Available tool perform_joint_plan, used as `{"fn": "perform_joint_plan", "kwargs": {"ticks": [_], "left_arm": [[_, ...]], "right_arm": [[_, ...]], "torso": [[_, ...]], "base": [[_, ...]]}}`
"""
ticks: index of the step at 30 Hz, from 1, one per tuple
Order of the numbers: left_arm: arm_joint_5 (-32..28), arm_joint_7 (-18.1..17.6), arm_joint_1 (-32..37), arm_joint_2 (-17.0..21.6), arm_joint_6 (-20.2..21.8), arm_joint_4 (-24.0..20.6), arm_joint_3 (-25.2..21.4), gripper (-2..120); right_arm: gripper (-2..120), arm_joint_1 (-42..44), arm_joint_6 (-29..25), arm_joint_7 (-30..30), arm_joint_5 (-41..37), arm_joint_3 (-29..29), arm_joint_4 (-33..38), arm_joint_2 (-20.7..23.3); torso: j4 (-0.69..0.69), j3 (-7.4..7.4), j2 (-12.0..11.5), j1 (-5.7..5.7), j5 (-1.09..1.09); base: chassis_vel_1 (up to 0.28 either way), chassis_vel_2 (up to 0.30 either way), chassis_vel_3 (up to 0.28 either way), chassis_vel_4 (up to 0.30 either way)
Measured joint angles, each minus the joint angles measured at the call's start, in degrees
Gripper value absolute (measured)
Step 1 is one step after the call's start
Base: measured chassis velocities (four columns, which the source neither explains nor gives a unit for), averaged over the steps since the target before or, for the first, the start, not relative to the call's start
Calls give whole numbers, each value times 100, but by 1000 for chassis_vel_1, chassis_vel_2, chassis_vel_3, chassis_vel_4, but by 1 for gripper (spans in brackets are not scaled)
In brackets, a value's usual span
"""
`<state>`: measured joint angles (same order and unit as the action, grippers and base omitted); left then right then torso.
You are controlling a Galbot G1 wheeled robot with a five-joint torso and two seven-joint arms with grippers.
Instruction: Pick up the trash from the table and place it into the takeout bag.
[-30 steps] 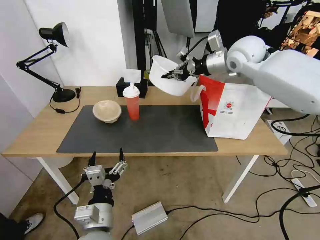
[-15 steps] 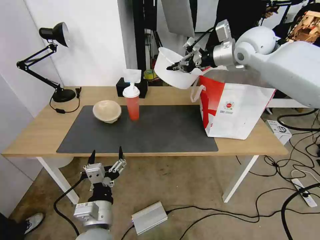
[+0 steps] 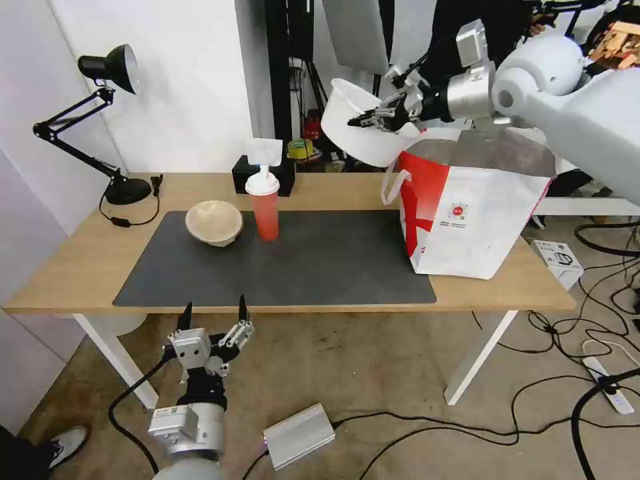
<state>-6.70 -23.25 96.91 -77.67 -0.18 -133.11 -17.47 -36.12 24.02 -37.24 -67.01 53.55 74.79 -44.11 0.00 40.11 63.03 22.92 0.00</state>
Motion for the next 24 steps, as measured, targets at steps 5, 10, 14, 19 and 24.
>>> {"fn": "perform_joint_plan", "kwargs": {"ticks": [5,10,14,19,24], "left_arm": [[39,4,-16,-5,0,37,63,97],[66,5,-14,-32,0,39,110,97],[66,5,-19,-40,0,43,107,97],[63,5,-12,-29,0,53,101,97],[62,4,-6,-22,0,71,98,97]], "right_arm": [[0,-15,-25,-41,-13,-1,15,90],[0,-42,-44,-85,-13,-23,-64,116],[0,-43,-81,-142,0,-64,-181,150],[0,29,-117,-156,14,-176,-329,166],[0,43,-146,-163,15,-259,-457,145]], "torso": [[0,0,-1,0,0],[0,0,0,0,0],[0,0,0,0,0],[0,0,0,0,0],[0,0,0,0,1]], "base": [[0,0,0,0],[0,0,0,0],[0,0,0,0],[0,0,0,0],[0,0,0,0]]}}
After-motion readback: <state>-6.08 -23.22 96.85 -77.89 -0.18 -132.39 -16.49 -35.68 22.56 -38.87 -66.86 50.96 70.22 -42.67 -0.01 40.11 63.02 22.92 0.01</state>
